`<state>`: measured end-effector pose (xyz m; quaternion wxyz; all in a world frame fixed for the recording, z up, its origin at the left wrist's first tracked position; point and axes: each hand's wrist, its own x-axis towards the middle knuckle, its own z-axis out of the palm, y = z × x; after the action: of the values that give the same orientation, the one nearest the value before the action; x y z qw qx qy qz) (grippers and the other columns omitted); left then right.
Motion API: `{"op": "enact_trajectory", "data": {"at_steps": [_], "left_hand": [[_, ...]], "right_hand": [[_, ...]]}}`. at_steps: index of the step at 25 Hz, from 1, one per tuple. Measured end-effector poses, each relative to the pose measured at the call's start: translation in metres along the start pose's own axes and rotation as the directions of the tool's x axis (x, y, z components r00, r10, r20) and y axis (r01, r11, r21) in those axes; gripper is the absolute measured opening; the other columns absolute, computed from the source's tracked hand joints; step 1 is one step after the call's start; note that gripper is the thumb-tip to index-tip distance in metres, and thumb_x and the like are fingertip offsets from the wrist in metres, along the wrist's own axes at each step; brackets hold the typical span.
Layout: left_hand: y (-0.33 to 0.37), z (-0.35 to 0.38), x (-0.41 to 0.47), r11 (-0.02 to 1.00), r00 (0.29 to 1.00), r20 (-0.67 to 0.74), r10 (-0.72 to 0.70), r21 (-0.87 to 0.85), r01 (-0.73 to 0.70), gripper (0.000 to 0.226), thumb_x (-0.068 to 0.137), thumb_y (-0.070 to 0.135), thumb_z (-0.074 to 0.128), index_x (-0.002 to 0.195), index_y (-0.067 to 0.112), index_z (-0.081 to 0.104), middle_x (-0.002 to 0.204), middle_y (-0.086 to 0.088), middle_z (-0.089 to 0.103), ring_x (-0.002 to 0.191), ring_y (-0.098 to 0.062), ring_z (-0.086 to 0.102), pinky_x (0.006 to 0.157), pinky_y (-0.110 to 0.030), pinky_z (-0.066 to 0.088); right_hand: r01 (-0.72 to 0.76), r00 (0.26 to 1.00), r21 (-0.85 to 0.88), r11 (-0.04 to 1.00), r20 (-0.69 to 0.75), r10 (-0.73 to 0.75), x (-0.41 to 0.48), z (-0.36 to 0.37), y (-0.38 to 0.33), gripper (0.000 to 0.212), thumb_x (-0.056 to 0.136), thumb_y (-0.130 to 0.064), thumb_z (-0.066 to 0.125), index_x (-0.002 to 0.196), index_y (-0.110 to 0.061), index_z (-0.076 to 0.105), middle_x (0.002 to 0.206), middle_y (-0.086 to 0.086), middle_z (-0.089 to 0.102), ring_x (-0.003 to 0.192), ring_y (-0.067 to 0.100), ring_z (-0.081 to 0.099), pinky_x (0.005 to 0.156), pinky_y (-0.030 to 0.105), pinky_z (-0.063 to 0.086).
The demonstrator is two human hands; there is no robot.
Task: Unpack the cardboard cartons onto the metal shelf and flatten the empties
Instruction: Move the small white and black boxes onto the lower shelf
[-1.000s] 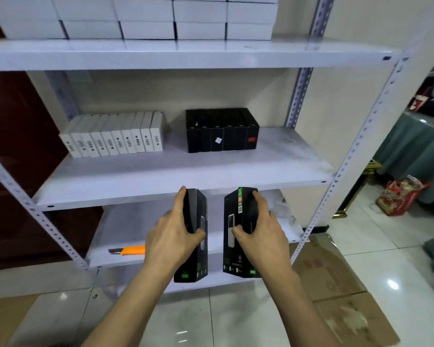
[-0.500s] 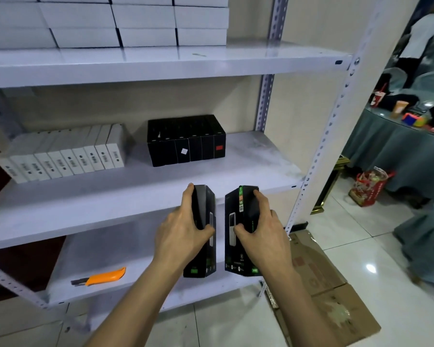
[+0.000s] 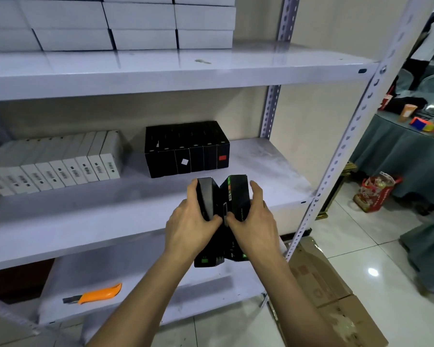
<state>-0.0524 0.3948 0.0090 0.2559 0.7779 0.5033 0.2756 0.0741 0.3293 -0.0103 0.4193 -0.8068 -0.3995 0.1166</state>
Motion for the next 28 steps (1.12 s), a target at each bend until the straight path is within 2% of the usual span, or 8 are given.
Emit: {"op": "enact_trajectory", "data": {"at_steps": [9,13,15,17,20,22,25,28], "left_hand": [[-0.01,0.012,0.03,0.993,0.998,0.016,-0.063,-0.099,0.064,0.066,0.085,0.044,0.072,0.138,0.031,0.035,0.089,0.017,0.059,0.086,-0.017,0.059,0.068,-0.031,0.042],[-0.017,0.017,0.039,0.981,0.994,0.08,-0.077,-0.171,0.09,0.053,0.09,0.046,0.068,0.134,0.031,0.044,0.123,0.007,0.067,0.088,-0.017,0.069,0.068,-0.028,0.049],[-0.019,0.017,0.043,0.976,0.992,0.105,-0.074,-0.195,0.093,0.05,0.089,0.046,0.068,0.132,0.032,0.047,0.128,0.007,0.066,0.09,-0.018,0.07,0.074,-0.031,0.056],[-0.021,0.016,0.048,0.966,0.988,0.132,-0.081,-0.235,0.11,0.048,0.089,0.045,0.069,0.131,0.031,0.049,0.129,0.007,0.065,0.096,-0.019,0.069,0.081,-0.036,0.058],[-0.025,0.017,0.056,0.913,0.966,0.225,-0.126,-0.355,0.202,0.043,0.09,0.036,0.07,0.127,0.025,0.052,0.131,0.006,0.061,0.103,-0.018,0.067,0.083,-0.029,0.056],[-0.024,0.018,0.06,0.871,0.949,0.29,-0.122,-0.427,0.243,0.044,0.089,0.036,0.07,0.129,0.025,0.056,0.132,0.007,0.06,0.103,-0.014,0.067,0.089,-0.032,0.056],[-0.02,0.023,0.066,0.863,0.941,0.33,-0.071,-0.452,0.224,0.062,0.07,0.055,0.058,0.13,0.038,0.061,0.129,0.002,0.062,0.104,-0.014,0.068,0.092,-0.04,0.058],[-0.014,0.028,0.073,0.862,0.921,0.39,-0.007,-0.465,0.203,0.051,0.073,0.053,0.055,0.123,0.047,0.064,0.122,-0.003,0.059,0.102,-0.017,0.068,0.088,-0.039,0.06]], "right_hand": [[-0.017,1.0,0.054,0.998,0.025,0.016,0.023,0.015,0.003,0.058,0.088,-0.049,0.07,0.137,-0.028,0.047,0.121,-0.007,0.064,0.11,0.018,0.061,0.088,0.038,0.055],[-0.051,0.997,0.155,0.987,0.067,0.041,0.028,0.018,0.001,0.045,0.096,-0.041,0.063,0.137,-0.028,0.051,0.12,-0.005,0.065,0.103,0.013,0.061,0.072,0.015,0.048],[-0.082,0.996,0.202,0.976,0.057,0.072,0.03,0.021,0.0,0.045,0.097,-0.034,0.062,0.139,-0.027,0.05,0.122,-0.005,0.062,0.104,0.013,0.062,0.065,0.009,0.042],[-0.126,0.992,0.246,0.961,0.049,0.117,0.031,0.021,-0.002,0.049,0.096,-0.032,0.063,0.142,-0.026,0.047,0.128,-0.003,0.058,0.104,0.012,0.06,0.06,0.008,0.043],[-0.167,0.986,0.333,0.928,0.04,0.163,0.032,0.019,-0.001,0.044,0.094,-0.029,0.066,0.133,-0.029,0.047,0.126,-0.002,0.056,0.109,0.011,0.058,0.056,0.005,0.045],[-0.172,0.984,0.35,0.921,0.016,0.178,0.032,0.018,0.001,0.04,0.093,-0.027,0.066,0.128,-0.029,0.049,0.125,-0.002,0.056,0.111,0.01,0.057,0.059,0.005,0.045],[-0.19,0.979,0.368,0.91,-0.002,0.205,0.033,0.016,0.004,0.039,0.094,-0.026,0.063,0.131,-0.033,0.053,0.127,-0.003,0.053,0.112,0.008,0.058,0.063,0.009,0.046],[-0.177,0.98,0.359,0.917,-0.023,0.199,0.036,0.014,0.008,0.044,0.093,-0.03,0.059,0.135,-0.04,0.051,0.12,-0.005,0.053,0.104,0.007,0.062,0.077,0.022,0.056]]}}
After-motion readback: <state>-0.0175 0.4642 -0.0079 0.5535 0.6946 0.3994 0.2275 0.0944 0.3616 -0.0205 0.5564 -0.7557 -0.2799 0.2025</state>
